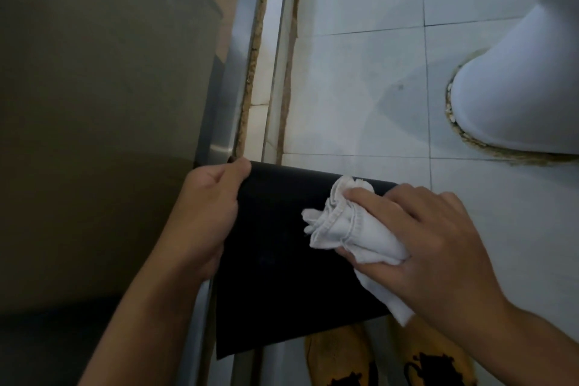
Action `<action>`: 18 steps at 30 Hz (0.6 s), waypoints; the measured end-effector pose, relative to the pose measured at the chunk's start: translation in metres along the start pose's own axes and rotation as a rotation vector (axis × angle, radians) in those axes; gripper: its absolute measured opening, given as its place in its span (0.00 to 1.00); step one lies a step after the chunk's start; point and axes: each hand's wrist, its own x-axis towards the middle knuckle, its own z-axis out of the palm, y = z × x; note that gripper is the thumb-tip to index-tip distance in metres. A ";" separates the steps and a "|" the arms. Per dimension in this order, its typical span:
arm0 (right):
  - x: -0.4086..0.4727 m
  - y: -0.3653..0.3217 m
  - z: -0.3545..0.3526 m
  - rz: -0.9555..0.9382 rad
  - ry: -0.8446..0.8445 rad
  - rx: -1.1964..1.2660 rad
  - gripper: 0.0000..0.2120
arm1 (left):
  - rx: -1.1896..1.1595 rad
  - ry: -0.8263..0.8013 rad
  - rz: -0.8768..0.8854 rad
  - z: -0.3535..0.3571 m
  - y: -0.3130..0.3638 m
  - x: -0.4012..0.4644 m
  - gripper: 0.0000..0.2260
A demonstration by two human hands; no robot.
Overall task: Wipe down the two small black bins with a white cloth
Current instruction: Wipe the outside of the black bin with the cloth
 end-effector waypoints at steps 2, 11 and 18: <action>0.005 -0.006 0.010 0.019 0.025 -0.013 0.28 | -0.018 -0.009 0.014 0.000 -0.003 -0.006 0.18; 0.006 -0.054 0.027 -0.264 -0.136 0.080 0.29 | -0.081 0.062 0.009 -0.004 -0.007 -0.013 0.16; -0.015 -0.020 -0.025 -0.119 0.041 0.194 0.26 | -0.075 -0.049 0.108 0.002 -0.010 -0.036 0.17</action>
